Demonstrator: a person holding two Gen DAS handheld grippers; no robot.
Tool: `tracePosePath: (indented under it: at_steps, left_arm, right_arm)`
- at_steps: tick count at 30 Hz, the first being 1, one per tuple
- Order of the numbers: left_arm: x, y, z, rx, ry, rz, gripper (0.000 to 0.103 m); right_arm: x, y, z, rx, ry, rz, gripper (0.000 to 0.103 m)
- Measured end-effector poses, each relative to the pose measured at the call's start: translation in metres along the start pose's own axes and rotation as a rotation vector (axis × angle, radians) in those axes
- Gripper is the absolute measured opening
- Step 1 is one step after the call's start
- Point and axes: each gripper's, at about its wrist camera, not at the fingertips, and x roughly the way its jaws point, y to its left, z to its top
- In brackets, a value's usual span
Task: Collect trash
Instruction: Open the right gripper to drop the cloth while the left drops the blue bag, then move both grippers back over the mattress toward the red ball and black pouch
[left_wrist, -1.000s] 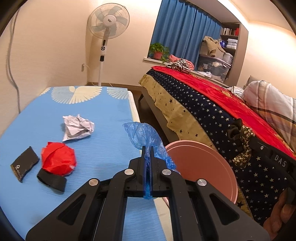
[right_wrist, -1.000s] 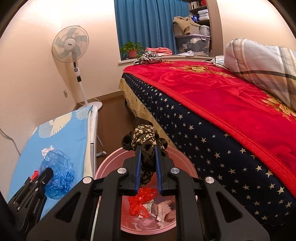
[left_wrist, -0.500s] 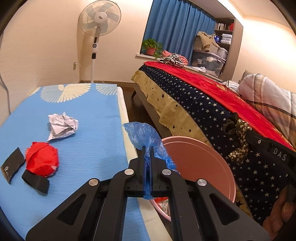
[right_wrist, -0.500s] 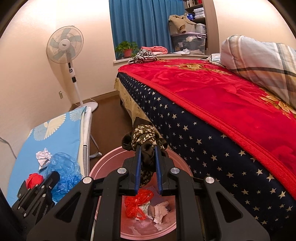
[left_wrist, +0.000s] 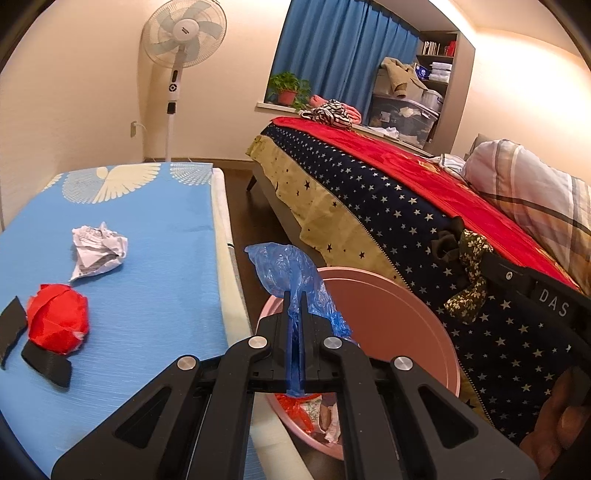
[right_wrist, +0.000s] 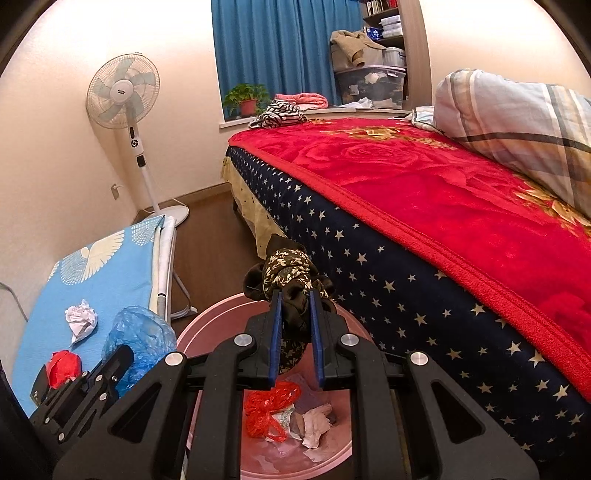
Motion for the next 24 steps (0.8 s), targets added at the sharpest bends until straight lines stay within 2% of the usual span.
tracePosePath:
  at_steps: [3, 4, 5, 6, 7, 8, 10, 15, 24]
  left_arm:
    - [0.003, -0.003, 0.0, 0.003, 0.007, -0.023, 0.002]
    - [0.004, -0.004, 0.0, 0.003, 0.013, -0.041, 0.002]
    - [0.006, -0.006, -0.001, 0.003, 0.024, -0.061, 0.004]
    - [0.01, -0.008, -0.002, 0.006, 0.047, -0.083, 0.009]
    - [0.014, -0.009, -0.004, 0.009, 0.068, -0.087, 0.027]
    - [0.015, -0.009, -0.006, 0.009, 0.074, -0.076, 0.034]
    - [0.013, -0.006, -0.009, 0.001, 0.071, -0.062, 0.034]
    - [0.0, 0.002, -0.006, -0.004, 0.051, -0.055, 0.034]
    - [-0.037, 0.028, 0.0, -0.026, -0.008, 0.005, 0.034]
  right_arm:
    - [0.0, 0.0, 0.0, 0.001, 0.0, -0.006, 0.015]
    - [0.0, 0.0, 0.0, 0.004, 0.004, -0.007, 0.019]
    - [0.0, 0.0, 0.0, 0.006, 0.005, -0.012, 0.019]
    - [0.0, -0.001, 0.0, 0.007, 0.005, -0.016, 0.019]
    - [0.0, -0.001, 0.0, 0.009, -0.001, -0.029, 0.025]
    - [-0.001, -0.002, 0.0, 0.013, -0.005, -0.033, 0.028]
    - [-0.003, -0.004, 0.002, 0.026, -0.013, -0.036, 0.032]
    - [-0.005, -0.001, 0.0, 0.02, -0.017, -0.027, 0.033]
    - [-0.02, 0.017, -0.007, 0.0, -0.019, 0.04, 0.033]
